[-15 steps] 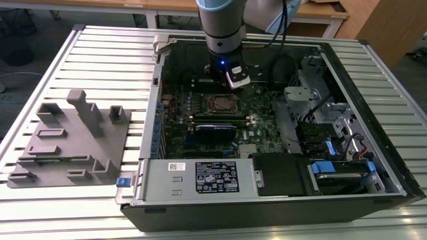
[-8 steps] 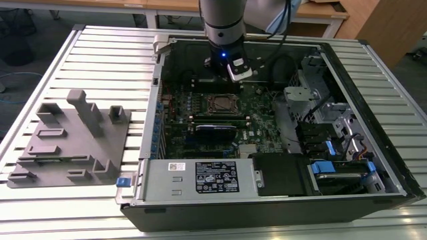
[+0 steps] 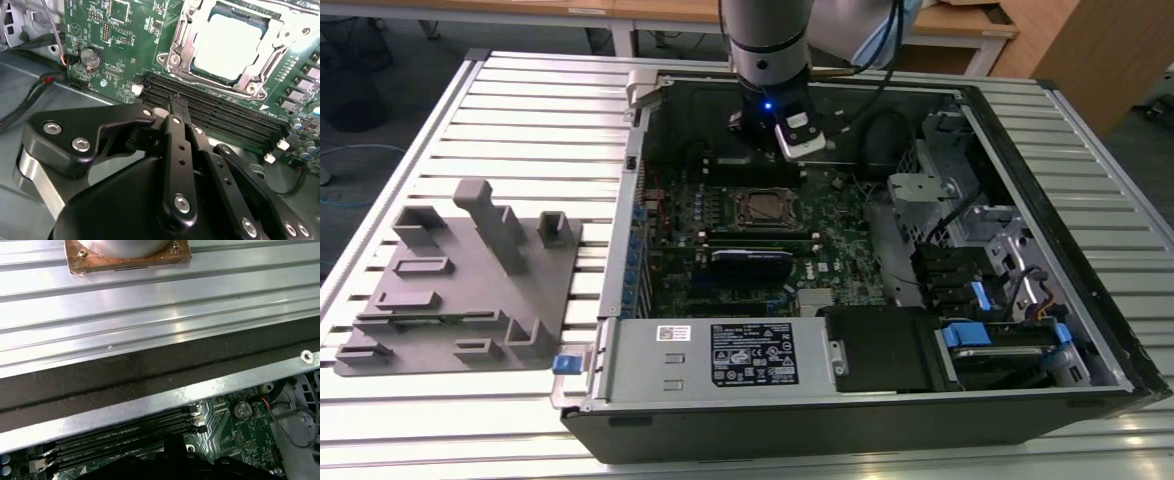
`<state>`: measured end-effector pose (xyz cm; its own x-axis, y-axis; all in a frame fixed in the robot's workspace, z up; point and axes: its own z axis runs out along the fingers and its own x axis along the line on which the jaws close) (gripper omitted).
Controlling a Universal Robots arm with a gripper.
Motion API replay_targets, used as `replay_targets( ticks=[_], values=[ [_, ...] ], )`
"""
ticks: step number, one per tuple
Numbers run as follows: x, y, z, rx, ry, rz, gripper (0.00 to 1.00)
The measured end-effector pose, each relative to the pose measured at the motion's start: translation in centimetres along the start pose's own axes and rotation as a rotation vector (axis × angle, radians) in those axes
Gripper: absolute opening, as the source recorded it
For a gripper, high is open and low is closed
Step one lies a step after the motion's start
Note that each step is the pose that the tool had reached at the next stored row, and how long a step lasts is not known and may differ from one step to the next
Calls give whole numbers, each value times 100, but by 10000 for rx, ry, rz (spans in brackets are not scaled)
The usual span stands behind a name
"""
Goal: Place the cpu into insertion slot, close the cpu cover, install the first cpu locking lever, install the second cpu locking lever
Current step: 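Install the first cpu locking lever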
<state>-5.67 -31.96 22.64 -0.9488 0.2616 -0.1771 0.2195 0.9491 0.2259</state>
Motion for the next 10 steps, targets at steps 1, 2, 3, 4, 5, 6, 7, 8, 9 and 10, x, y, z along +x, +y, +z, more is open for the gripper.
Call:
replay_targets(
  ticks=[1,2,3,4,5,6,7,8,9,10],
  values=[
    [0,0,0,16,12,0,11],
    [-1,0,0,72,58,-1,11],
    [-2,0,0,166,127,-2,11],
    [-3,1,0,307,247,1,11],
    [-4,1,0,456,368,2,11],
    [-6,2,2,609,493,3,11],
    [-8,2,2,768,619,4,11],
    [-11,3,3,934,744,3,11],
    [-13,3,2,1113,865,0,11],
    [-16,4,3,1295,981,-5,11]
  ],
)
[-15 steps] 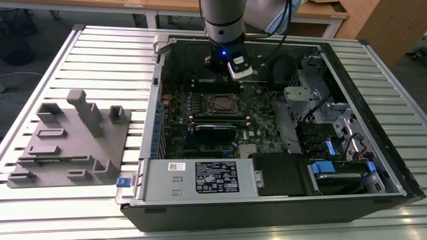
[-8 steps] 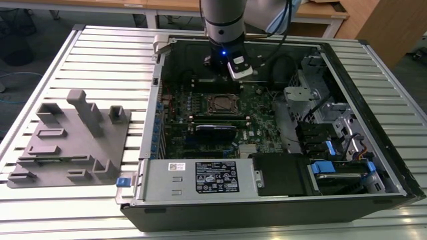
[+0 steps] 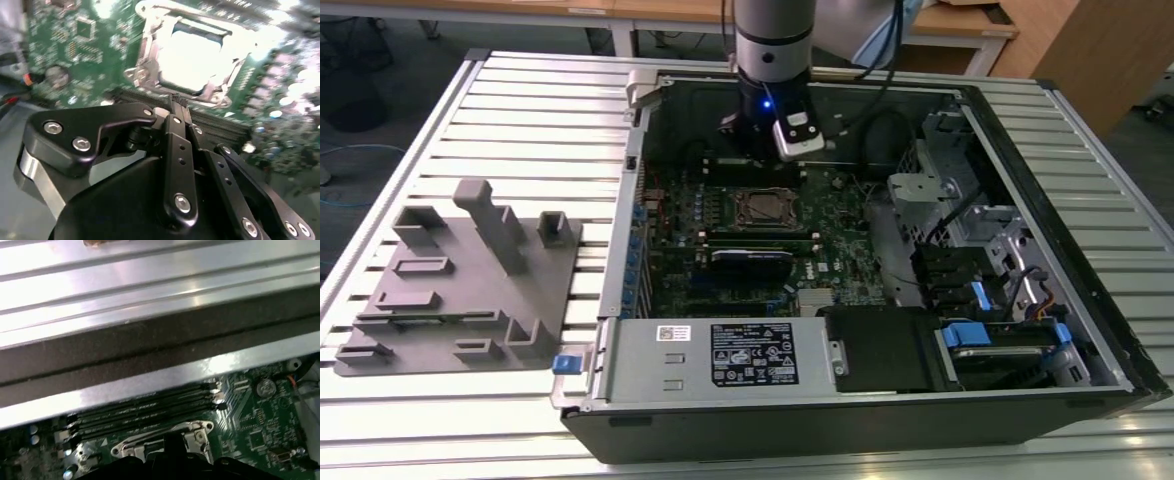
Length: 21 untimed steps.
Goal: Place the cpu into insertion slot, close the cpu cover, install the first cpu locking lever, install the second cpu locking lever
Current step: 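Install the first cpu locking lever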
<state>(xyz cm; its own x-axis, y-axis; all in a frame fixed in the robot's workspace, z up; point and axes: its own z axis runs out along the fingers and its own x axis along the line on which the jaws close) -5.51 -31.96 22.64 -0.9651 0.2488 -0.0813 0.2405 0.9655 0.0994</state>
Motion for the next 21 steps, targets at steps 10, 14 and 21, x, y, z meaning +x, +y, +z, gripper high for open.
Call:
replay_targets(
  ticks=[10,14,21],
  values=[
    [-16,4,2,627,427,-20,11],
    [-16,4,6,593,466,-580,11],
    [-14,2,24,514,552,-1850,11]
  ],
)
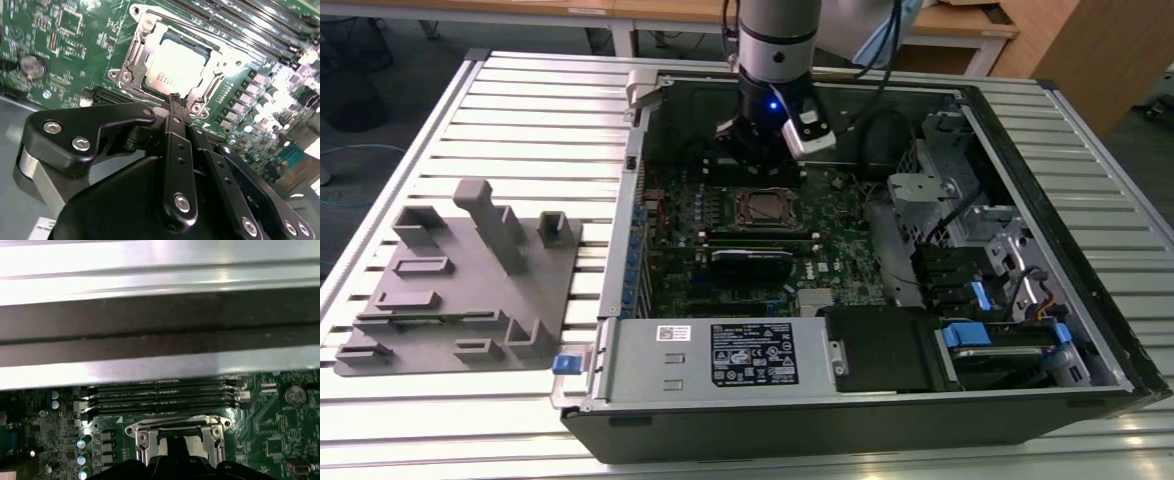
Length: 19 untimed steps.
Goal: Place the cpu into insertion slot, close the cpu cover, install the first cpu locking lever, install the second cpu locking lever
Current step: 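Install the first cpu locking lever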
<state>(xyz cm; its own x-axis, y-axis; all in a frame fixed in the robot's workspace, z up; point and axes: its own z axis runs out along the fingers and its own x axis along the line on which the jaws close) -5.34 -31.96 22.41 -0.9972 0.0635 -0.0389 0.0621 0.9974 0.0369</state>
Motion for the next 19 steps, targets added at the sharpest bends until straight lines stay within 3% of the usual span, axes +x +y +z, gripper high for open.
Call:
replay_targets(
  ticks=[3,6,14,19],
  values=[
    [0,0,5,-19,20,-519,11],
    [0,0,8,-26,16,-655,11],
    [-114,7,13,-26,15,-654,11],
    [-127,-47,12,-26,15,-654,11]
  ],
)
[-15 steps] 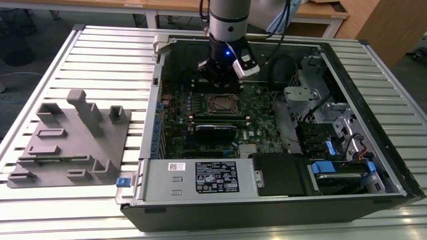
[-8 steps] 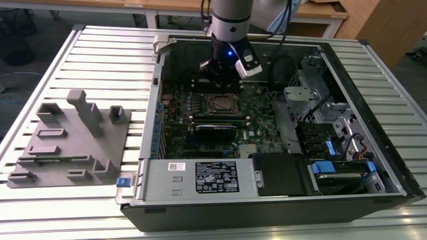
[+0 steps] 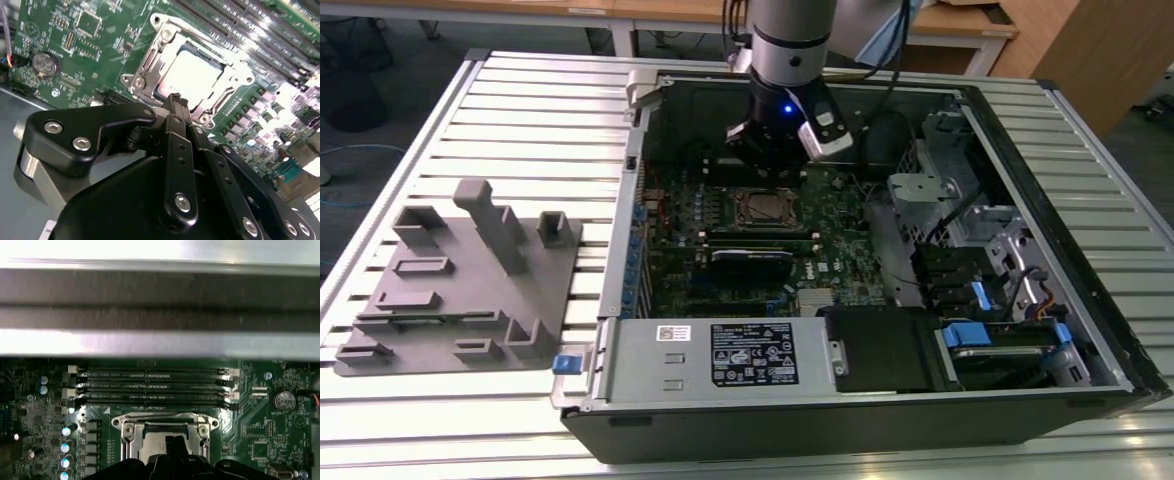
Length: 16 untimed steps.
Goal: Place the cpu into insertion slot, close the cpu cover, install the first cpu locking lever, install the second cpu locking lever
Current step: 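Install the first cpu locking lever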
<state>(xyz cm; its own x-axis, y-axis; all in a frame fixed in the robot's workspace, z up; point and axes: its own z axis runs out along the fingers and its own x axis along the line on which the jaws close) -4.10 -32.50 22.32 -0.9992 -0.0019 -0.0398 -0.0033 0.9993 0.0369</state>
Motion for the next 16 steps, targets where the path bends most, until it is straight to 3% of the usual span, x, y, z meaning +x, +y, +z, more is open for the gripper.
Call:
replay_targets(
  ticks=[4,16],
  values=[
    [0,-85,-3,1,0,-1,11],
    [-2,-89,-58,-3,-2,0,11]
  ],
)
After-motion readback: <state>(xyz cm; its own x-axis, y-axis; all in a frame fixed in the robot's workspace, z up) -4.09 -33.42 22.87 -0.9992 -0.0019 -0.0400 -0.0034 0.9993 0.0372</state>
